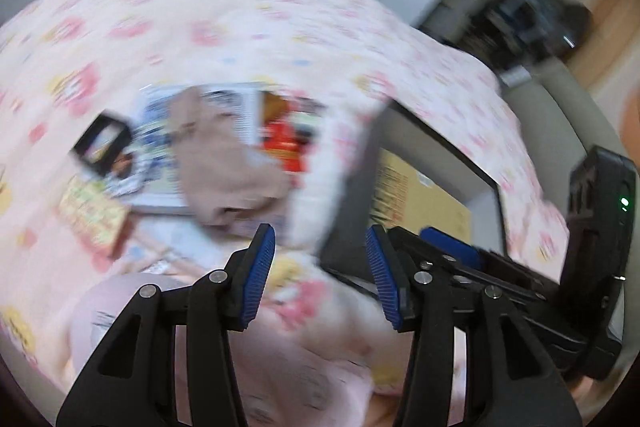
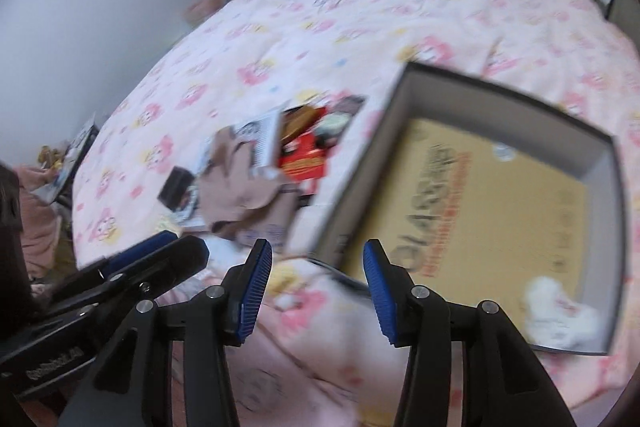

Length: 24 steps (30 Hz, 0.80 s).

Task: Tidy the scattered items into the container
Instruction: 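Grasp the beige fabric pouch with the left gripper and lift it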

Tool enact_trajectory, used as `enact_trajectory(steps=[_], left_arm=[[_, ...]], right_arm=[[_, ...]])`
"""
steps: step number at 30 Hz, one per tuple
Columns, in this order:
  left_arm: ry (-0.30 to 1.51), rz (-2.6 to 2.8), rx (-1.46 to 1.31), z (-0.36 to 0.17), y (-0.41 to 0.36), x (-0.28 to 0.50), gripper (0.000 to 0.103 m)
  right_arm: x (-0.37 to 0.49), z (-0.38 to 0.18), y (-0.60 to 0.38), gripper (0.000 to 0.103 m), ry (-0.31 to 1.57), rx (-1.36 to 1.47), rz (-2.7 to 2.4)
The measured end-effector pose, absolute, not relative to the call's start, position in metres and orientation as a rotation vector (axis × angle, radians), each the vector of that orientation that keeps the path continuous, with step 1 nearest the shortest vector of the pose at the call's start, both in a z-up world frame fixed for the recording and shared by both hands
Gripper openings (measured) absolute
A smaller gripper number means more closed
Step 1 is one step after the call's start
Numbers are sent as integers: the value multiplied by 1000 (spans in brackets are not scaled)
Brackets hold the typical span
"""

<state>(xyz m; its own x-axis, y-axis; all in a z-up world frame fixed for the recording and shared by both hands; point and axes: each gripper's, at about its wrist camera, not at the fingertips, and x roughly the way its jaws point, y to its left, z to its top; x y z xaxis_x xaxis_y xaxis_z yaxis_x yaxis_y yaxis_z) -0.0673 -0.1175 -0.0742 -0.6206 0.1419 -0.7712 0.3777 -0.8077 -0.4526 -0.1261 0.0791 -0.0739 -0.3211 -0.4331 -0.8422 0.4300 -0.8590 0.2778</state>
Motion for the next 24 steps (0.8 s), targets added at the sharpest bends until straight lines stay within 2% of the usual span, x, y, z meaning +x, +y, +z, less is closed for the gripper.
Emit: enact_trajectory(steps=[6, 8, 10, 11, 14, 16, 20, 21, 23, 24], left_arm=[[1109, -2335, 1286, -127, -182, -83, 52], [1126, -2288, 1323, -142, -198, -94, 52], [1245, -2231, 1372, -156, -213, -103, 57], [1294, -2219, 1377, -160, -217, -107, 59], [1289, -2192, 1418, -170, -218, -120, 62], [1309, -2174, 1462, -178, -218, -129, 62], [1337, -2166, 1471, -182, -223, -133, 62], [1363, -2162, 1473, -183, -224, -133, 61], [1405, -2166, 1487, -185, -226, -131, 46], [1410, -2165, 1503, -186, -226, -131, 37]], right_arm=[[-142, -100, 16, 45, 117, 1441, -2203], [-149, -114, 3, 46, 109, 1498, -2158], [-150, -123, -8, 46, 106, 1521, -2127], [-150, -127, -13, 52, 128, 1521, -2134], [-147, -131, -29, 63, 234, 1472, -2189], [-148, -134, -38, 63, 263, 1464, -2175], [-153, -153, -48, 60, 203, 1539, -2096], [-155, -157, -49, 59, 183, 1547, -2084], [-158, -162, -48, 44, 155, 1562, -2088], [-157, -163, -48, 41, 156, 1560, -2101]])
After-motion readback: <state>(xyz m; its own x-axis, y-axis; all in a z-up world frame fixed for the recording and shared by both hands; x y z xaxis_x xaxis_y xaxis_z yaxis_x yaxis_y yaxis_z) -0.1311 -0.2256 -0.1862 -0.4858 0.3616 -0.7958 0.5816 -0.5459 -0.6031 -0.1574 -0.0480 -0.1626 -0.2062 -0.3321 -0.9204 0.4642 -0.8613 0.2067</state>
